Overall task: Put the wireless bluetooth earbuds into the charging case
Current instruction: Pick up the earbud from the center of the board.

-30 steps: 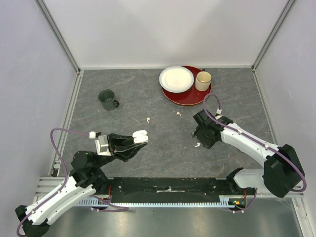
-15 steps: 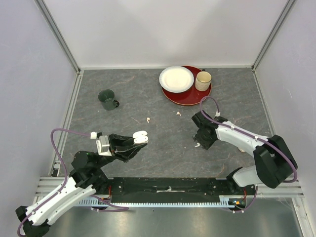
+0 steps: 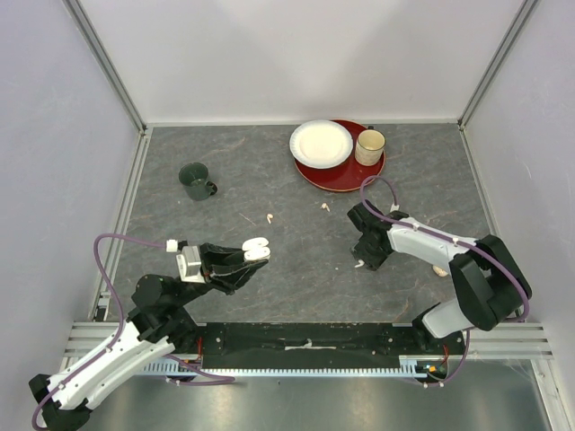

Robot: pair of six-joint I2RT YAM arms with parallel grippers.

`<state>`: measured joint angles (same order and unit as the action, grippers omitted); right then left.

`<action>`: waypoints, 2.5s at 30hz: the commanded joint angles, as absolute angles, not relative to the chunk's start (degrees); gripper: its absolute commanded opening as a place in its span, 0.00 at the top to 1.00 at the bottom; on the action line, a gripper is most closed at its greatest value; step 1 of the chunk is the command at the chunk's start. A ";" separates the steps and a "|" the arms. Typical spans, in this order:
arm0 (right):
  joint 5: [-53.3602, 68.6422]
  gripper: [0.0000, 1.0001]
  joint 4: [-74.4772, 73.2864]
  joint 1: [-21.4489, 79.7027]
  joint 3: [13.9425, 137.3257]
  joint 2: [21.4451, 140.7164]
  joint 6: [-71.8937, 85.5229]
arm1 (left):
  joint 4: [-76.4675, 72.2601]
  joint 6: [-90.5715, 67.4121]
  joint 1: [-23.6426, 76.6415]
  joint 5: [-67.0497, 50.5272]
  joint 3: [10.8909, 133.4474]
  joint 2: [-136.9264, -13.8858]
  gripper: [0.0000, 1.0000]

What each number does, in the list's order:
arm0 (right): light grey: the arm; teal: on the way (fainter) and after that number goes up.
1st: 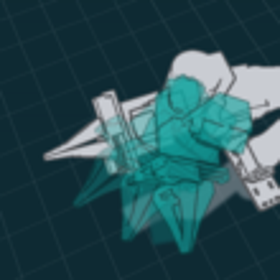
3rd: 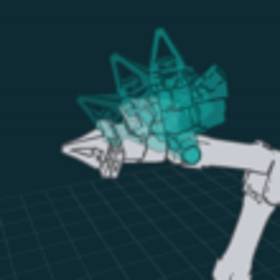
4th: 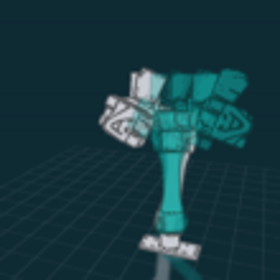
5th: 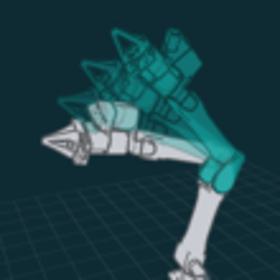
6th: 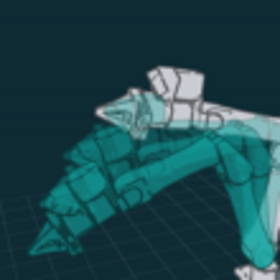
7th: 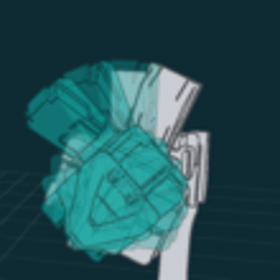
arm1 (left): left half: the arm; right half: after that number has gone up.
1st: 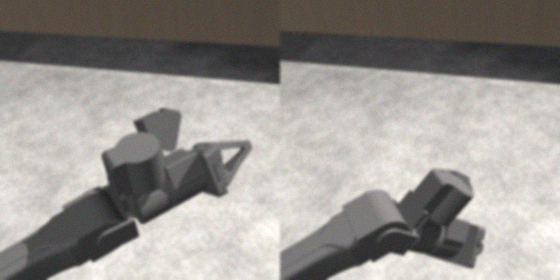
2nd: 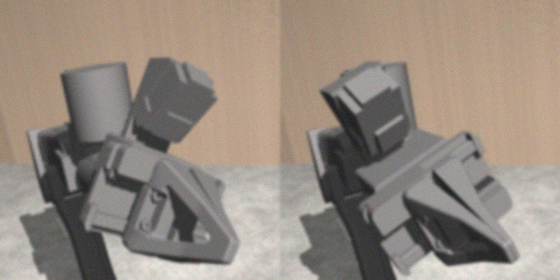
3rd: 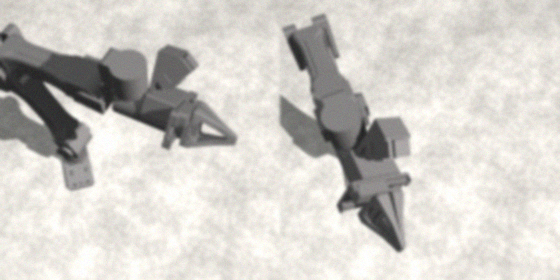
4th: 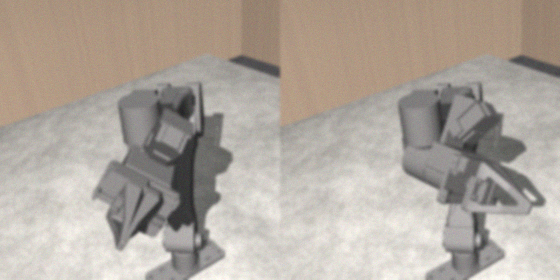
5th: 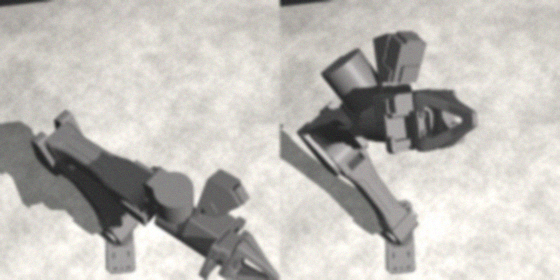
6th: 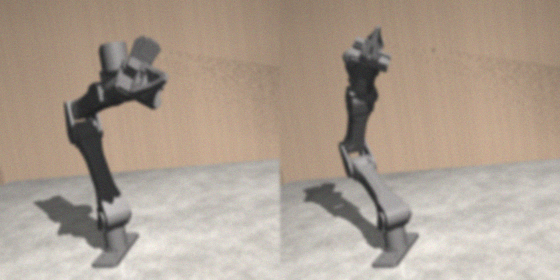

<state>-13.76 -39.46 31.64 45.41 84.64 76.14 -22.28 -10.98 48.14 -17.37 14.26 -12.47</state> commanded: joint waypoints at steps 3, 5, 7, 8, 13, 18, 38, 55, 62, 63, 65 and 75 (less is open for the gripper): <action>-14.24 0.53 -38.23 31.29 45.44 85.69 75.32 | -22.59 -9.49 48.43 -16.00 13.80 -12.22 0.98; -14.68 0.54 -38.23 31.29 45.26 85.52 75.06 | -22.59 -9.49 48.34 -15.91 13.62 -12.30 0.98; -15.20 0.56 -38.41 31.29 45.09 85.08 74.97 | -22.59 -9.49 48.43 -15.82 13.54 -12.48 0.98; -15.64 0.58 -38.41 31.29 45.09 85.08 74.54 | -22.59 -9.41 48.34 -15.82 13.54 -12.57 0.98; -16.00 0.63 -38.58 31.29 45.17 85.25 72.51 | -22.85 -9.67 48.34 -15.82 13.45 -12.92 0.98; -15.39 0.77 -37.36 31.20 45.35 85.78 65.68 | -23.29 -10.37 48.43 -15.82 13.27 -13.45 0.98; -13.44 0.87 -31.63 42.52 51.41 90.95 30.68 | -26.10 -12.22 48.43 -16.52 12.92 -16.17 0.98; -16.09 0.47 -31.73 46.76 52.21 90.09 30.14 | -25.31 -12.13 48.43 -16.17 13.36 -15.47 0.98; -17.84 0.41 -32.69 46.76 53.26 87.37 40.06 | -25.31 -12.31 48.34 -16.00 13.36 -15.38 0.98; -17.84 0.41 -32.61 46.76 53.44 87.36 42.34 | -25.31 -12.30 48.43 -16.08 13.36 -15.38 0.98; -18.89 0.44 -33.92 46.67 53.44 87.36 45.34 | -25.23 -12.22 48.43 -16.00 13.53 -15.38 0.98; -19.95 0.46 -34.98 45.27 51.51 88.68 50.71 | -25.05 -12.30 48.43 -15.47 13.10 -15.12 0.98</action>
